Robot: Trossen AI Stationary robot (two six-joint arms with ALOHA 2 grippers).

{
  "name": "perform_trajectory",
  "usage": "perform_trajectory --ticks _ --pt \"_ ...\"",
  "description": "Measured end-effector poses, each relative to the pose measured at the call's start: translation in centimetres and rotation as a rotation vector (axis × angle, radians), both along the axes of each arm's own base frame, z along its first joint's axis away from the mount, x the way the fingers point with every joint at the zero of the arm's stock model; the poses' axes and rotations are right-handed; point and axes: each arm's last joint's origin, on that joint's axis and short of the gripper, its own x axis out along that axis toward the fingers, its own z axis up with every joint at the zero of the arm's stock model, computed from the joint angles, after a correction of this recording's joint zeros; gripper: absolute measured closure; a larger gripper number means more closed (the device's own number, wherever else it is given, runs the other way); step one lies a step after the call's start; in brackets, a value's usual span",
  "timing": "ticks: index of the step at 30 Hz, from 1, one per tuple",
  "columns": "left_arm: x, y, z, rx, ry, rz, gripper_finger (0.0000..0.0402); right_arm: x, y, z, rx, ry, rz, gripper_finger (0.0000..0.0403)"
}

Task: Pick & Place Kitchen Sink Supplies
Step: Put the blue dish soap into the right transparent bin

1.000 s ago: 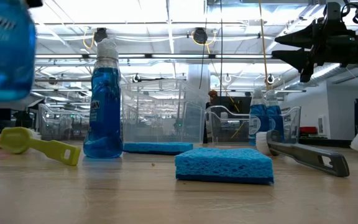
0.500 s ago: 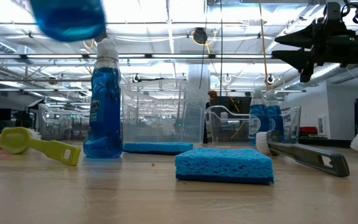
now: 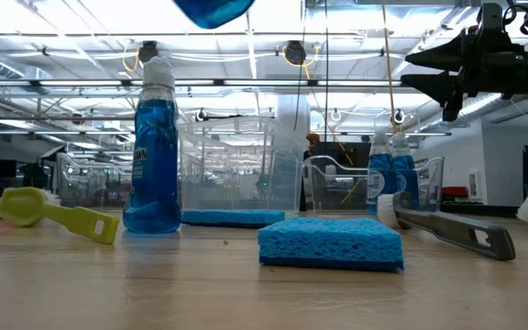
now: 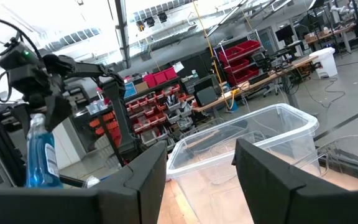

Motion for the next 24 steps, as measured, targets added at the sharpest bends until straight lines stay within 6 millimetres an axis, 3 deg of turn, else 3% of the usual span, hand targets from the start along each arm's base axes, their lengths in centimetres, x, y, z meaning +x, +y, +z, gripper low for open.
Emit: perform_trajectory --ticks 14,24 --pt "2.1 2.9 1.6 0.037 -0.197 0.124 0.026 0.0 0.0 0.0 0.0 0.0 0.001 0.0225" --pt "4.2 5.0 1.0 -0.003 -0.212 0.248 0.026 0.0 0.0 0.0 0.0 0.0 0.0 0.0225"
